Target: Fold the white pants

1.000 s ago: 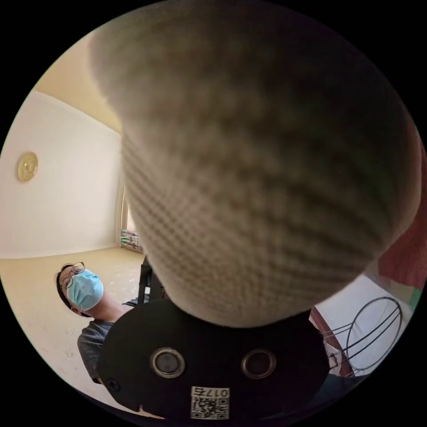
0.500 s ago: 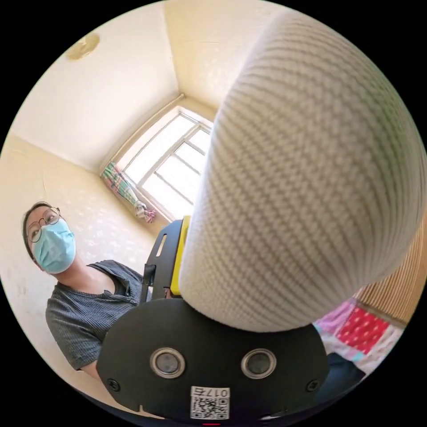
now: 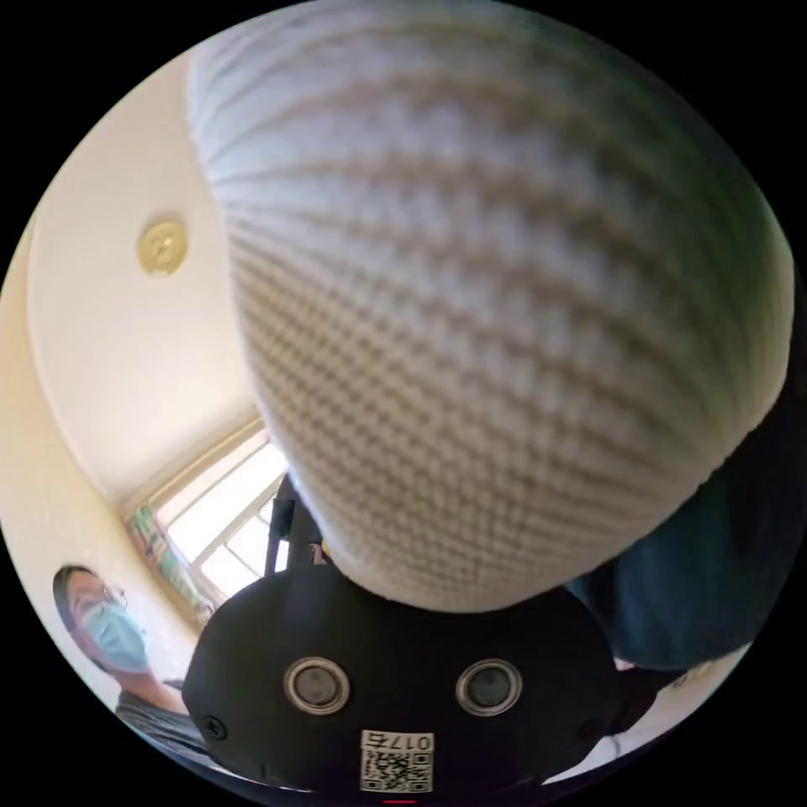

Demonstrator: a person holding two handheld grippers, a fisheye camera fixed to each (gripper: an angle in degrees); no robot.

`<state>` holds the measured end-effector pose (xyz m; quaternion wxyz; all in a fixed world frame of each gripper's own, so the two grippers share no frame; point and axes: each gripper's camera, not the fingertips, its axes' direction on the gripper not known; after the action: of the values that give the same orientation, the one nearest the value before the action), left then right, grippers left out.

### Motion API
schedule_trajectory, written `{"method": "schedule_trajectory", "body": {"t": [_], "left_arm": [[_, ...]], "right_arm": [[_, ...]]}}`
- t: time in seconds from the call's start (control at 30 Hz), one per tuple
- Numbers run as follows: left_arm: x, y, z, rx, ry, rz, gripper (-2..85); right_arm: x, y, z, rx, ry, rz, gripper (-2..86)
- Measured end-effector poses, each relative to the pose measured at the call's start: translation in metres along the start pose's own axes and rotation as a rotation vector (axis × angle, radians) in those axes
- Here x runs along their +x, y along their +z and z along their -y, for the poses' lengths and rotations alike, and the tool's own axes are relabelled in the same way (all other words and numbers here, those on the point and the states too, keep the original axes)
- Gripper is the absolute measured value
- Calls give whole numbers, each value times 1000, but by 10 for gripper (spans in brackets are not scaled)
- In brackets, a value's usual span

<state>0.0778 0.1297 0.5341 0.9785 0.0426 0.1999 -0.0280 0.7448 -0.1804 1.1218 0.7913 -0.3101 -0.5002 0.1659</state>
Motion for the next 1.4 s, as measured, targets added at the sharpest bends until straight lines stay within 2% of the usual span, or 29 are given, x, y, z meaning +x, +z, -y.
{"method": "schedule_trajectory", "body": {"t": [0.03, 0.07, 0.1, 0.13, 0.2, 0.33, 0.5, 0.57, 0.63, 0.7, 0.8, 0.93, 1.0, 1.2, 1.4], "left_arm": [[9, 7, 5, -7, 23, 21, 156], [28, 21, 17, -14, 81, 49, 156], [47, 33, 28, -16, 147, 56, 156], [57, 40, 34, -17, 178, 59, 157], [89, 68, 58, -24, 266, 97, 158], [129, 122, 103, -91, 378, 130, 159], [176, 226, 153, -332, 573, 173, 159], [181, 253, 150, -332, 606, 209, 155], [178, 272, 137, -292, 613, 206, 140], [160, 295, 115, -231, 562, 163, 129], [130, 320, 92, -242, 459, 113, 125], [107, 315, 79, -265, 486, 161, 120], [97, 285, 78, -217, 567, 267, 109], [47, 197, 114, -45, 631, 492, 89], [-39, 86, 134, 170, 452, 563, 70]], "right_arm": [[33, -17, -13, 30, 108, -141, 123], [60, -28, -25, 0, 176, -181, 118], [68, -33, -32, -18, 181, -135, 115], [76, -45, -51, -29, 170, -70, 111], [65, -65, -85, -18, 91, -100, 105], [34, -98, -165, -72, -60, -345, 52], [24, -125, -243, -105, -106, -581, 15], [11, -123, -278, -82, -141, -769, 10], [0, -112, -302, -54, -188, -858, 8], [-12, -91, -326, -36, -259, -928, 6], [-30, -44, -356, -51, -387, -1044, 5], [-45, 41, -385, -168, -580, -1056, 5], [-48, 83, -396, -229, -636, -1051, 5], [-54, 209, -430, -450, -691, -761, 5], [-73, 333, -462, -662, -744, -678, 5]]}}
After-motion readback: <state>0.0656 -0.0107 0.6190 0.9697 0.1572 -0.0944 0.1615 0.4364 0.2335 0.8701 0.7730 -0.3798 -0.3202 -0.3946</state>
